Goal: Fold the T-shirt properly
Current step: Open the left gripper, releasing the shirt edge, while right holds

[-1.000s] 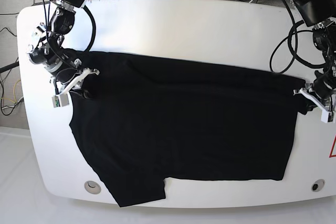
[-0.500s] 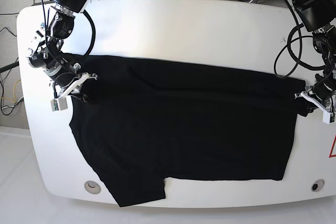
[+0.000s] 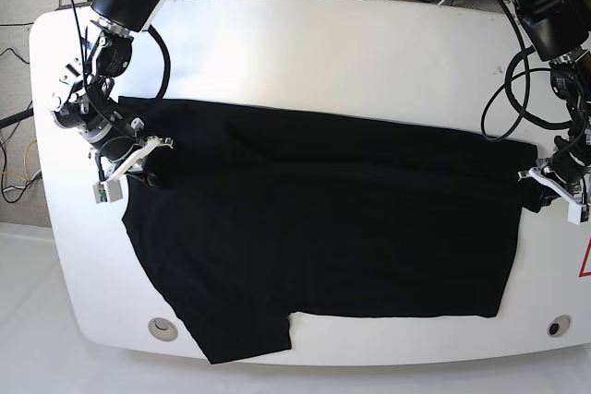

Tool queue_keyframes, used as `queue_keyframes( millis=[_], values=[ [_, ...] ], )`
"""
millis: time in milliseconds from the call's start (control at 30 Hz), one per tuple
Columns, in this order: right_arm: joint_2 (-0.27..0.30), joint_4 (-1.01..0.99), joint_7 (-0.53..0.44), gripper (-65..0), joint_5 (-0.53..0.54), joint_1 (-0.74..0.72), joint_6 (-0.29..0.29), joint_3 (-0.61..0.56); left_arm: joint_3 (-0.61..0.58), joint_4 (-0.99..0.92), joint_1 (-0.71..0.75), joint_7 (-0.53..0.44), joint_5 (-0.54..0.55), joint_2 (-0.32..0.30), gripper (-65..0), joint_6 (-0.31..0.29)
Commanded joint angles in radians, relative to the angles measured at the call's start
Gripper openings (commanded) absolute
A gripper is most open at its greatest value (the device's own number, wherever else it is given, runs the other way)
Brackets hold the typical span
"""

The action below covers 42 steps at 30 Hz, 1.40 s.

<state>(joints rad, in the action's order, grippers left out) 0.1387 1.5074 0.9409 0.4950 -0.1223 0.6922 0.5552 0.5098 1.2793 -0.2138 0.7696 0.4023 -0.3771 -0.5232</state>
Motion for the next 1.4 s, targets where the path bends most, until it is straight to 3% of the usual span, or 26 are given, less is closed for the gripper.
queue_keyframes(
  millis=[0, 200, 267, 500, 567, 700, 1367],
  values=[
    [0.013, 0.005, -0.036, -65.0, 0.003, -0.026, 0.006, -0.001, 0.005, 0.014, -0.026, -0.026, 0.013, -0.023, -65.0, 0.002],
    [0.011, -0.013, -0.055, -65.0, -0.050, -0.028, 0.006, -0.014, -0.001, -0.016, -0.036, -0.043, 0.001, -0.024, -65.0, 0.006],
    [0.010, -0.014, -0.058, -61.6, -0.076, -0.027, 0.006, -0.018, -0.002, -0.037, -0.044, -0.056, -0.010, -0.025, -63.3, 0.008],
    [0.011, -0.023, -0.091, -33.3, -0.105, -0.030, 0.006, -0.029, -0.012, -0.059, -0.066, -0.061, -0.032, -0.029, -33.7, 0.015],
    [0.016, -0.013, -0.116, -21.0, -0.092, -0.020, 0.006, -0.036, -0.010, -0.053, -0.075, -0.055, -0.022, -0.037, -23.7, 0.013],
    [0.024, -0.005, -0.124, -17.9, -0.091, -0.016, 0.001, -0.040, -0.012, -0.045, -0.082, -0.052, -0.017, -0.048, -22.7, 0.014],
    [0.086, 0.153, -0.145, -20.8, -0.055, 0.119, -0.009, -0.040, 0.008, 0.042, -0.031, -0.058, -0.005, -0.082, -29.3, 0.015]
  ],
)
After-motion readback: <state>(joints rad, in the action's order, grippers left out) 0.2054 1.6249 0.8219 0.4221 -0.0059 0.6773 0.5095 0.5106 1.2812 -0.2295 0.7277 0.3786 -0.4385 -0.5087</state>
